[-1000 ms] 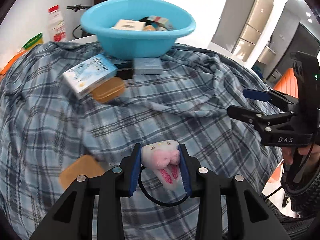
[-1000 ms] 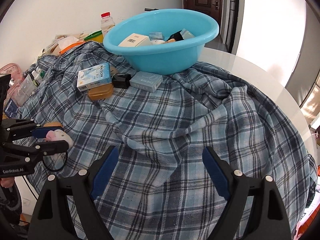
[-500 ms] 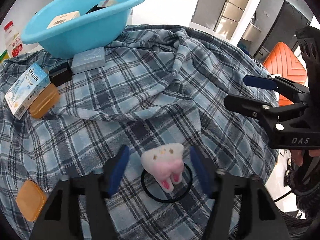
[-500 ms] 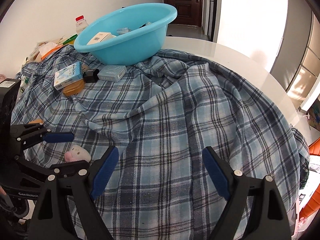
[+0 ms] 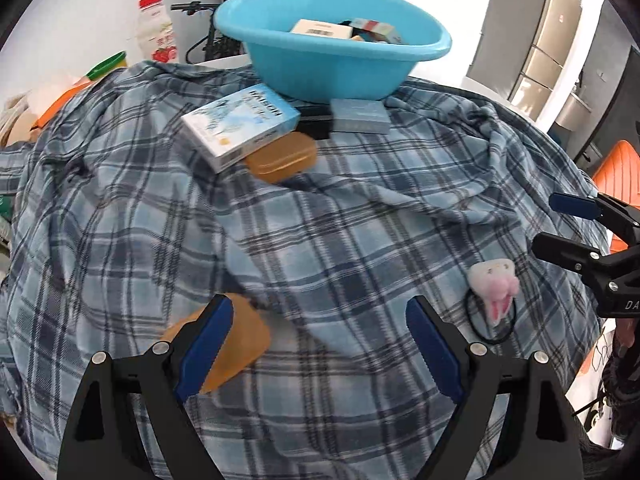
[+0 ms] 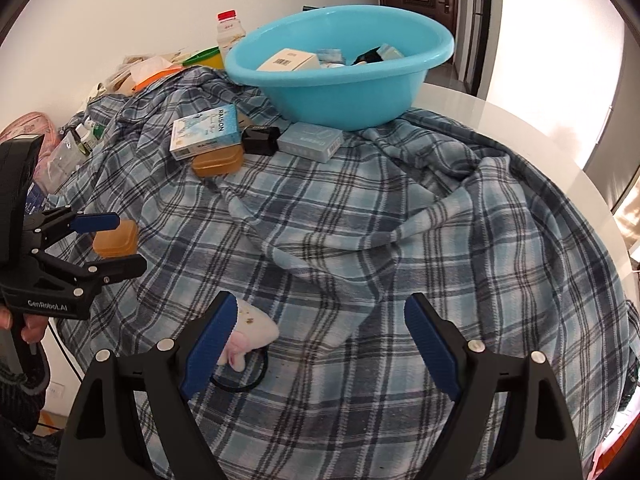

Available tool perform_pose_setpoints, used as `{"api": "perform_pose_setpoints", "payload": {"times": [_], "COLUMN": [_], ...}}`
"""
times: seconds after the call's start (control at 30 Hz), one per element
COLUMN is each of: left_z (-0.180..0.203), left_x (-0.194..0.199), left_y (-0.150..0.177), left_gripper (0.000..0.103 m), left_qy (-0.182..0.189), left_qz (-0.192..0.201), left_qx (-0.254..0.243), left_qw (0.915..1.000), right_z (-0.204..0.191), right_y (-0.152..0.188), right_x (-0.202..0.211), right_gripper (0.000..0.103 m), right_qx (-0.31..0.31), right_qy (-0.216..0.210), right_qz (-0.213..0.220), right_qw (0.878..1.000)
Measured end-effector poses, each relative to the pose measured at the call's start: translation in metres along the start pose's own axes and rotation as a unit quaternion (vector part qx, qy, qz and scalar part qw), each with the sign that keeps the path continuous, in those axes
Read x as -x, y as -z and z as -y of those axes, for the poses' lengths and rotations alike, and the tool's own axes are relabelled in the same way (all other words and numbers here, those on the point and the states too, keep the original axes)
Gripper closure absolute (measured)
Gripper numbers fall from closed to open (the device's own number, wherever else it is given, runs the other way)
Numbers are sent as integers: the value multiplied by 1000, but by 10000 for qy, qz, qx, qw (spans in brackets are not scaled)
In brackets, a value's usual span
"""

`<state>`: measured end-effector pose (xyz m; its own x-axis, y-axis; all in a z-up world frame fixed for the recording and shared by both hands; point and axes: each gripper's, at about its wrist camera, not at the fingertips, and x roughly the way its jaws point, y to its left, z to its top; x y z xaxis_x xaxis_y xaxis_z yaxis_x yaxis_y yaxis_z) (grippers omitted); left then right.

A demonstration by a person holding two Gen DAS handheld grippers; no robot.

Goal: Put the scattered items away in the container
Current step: 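Grasp the pink toy with the right tool while the left tool grasps the orange soap bar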

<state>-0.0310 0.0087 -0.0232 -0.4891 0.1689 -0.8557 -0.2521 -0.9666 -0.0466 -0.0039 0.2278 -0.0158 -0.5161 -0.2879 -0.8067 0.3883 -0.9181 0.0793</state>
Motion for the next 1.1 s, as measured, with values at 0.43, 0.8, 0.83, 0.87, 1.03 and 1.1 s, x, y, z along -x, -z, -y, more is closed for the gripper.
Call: {"api": "perform_pose_setpoints", "payload": {"times": [0.43, 0.8, 0.83, 0.87, 1.03, 1.1], "left_z": [-44, -43, -43, -44, -45, -46], "left_x": [8, -11, -13, -13, -5, -2], "left_y": [22, 18, 17, 17, 18, 19], "left_gripper": [13, 37, 37, 37, 37, 37], "left_qy": [-339, -129, -112, -93, -81, -90], "left_qz": [-29, -15, -19, -21, -11, 2], "left_qx": [395, 274, 258, 266, 252, 303], "left_qw": [9986, 9995, 9996, 9996, 9996, 9995], "right_z": [-21, -16, -15, -14, -10, -10], "right_y": [-3, 1, 1, 1, 0, 0], "right_x": [-11, -12, -11, -10, -9, -11], "right_gripper": [18, 18, 18, 18, 18, 18], "right_qx": [219, 113, 109, 99, 25, 14], "right_qy": [-132, -86, -68, -52, -47, -98], "right_qz": [-144, -222, -214, -205, -181, -206], "right_qw": [9996, 9997, 9997, 9997, 9998, 9997]}}
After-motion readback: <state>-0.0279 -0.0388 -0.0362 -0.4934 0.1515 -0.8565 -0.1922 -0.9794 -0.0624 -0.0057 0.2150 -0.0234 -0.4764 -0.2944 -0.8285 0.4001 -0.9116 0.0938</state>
